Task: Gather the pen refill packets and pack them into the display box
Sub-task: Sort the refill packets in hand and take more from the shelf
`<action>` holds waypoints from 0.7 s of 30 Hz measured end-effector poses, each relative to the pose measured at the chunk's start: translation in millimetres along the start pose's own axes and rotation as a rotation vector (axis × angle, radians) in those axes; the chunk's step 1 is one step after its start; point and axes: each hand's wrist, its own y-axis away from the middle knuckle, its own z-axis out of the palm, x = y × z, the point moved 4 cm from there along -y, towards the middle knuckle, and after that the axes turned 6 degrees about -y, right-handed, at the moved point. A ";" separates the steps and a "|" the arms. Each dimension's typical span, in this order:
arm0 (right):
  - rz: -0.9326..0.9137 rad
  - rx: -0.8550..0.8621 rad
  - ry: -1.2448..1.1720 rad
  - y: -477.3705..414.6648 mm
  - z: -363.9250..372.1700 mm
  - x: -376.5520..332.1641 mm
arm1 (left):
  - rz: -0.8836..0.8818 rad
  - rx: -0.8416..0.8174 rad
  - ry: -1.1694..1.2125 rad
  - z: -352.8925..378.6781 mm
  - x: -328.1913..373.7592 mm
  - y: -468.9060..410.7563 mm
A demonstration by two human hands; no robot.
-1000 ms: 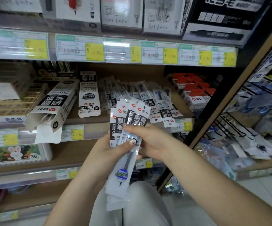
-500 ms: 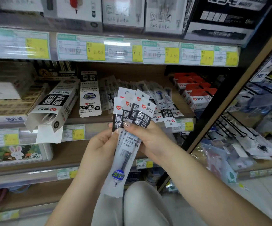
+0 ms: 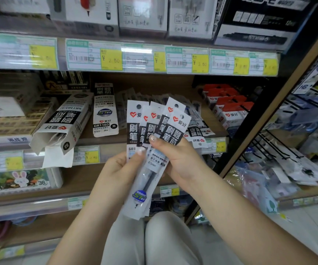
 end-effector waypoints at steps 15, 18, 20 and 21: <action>0.078 -0.097 0.082 2.7 1.3 -6.2 | 0.007 -0.063 -0.032 2.4 -4.6 -0.6; 0.096 -0.075 0.082 2.2 -1.4 -6.8 | -0.055 -0.148 0.002 1.1 -11.2 -1.9; 0.086 -0.036 0.021 -0.5 -4.1 -7.6 | -0.121 -0.274 0.033 1.4 -14.4 -0.6; 0.074 -0.019 -0.005 -1.9 -5.4 -8.1 | -0.140 -0.322 0.033 0.8 -16.4 0.0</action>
